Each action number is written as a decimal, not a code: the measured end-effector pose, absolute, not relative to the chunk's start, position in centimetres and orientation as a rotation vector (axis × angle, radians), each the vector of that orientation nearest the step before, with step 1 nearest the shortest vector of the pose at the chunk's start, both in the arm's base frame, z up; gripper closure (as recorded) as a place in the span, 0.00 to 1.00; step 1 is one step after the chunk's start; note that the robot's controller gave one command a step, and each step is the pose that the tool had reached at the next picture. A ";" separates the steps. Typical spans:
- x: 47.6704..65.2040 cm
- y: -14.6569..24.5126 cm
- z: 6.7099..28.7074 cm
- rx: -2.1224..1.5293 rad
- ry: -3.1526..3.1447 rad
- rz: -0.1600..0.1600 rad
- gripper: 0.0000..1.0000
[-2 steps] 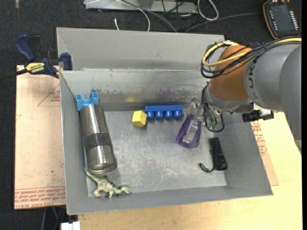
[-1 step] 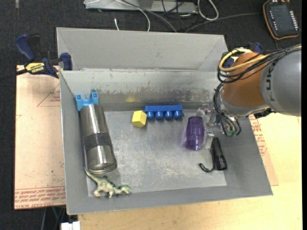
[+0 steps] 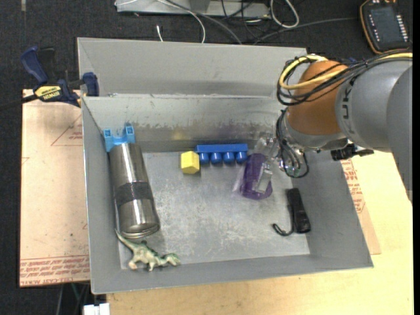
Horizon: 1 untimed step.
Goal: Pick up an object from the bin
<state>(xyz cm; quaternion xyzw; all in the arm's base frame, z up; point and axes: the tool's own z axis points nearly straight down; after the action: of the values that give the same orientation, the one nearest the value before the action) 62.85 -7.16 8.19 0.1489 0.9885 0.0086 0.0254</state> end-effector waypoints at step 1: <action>62.7 -7.3 8.2 0.491 3.048 0.023 0.00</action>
Offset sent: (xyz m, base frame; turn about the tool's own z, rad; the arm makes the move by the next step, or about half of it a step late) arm -0.0378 -0.0261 0.0282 -0.2173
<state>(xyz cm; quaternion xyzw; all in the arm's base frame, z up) 62.68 -7.32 8.22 0.1590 0.9869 0.0076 0.0272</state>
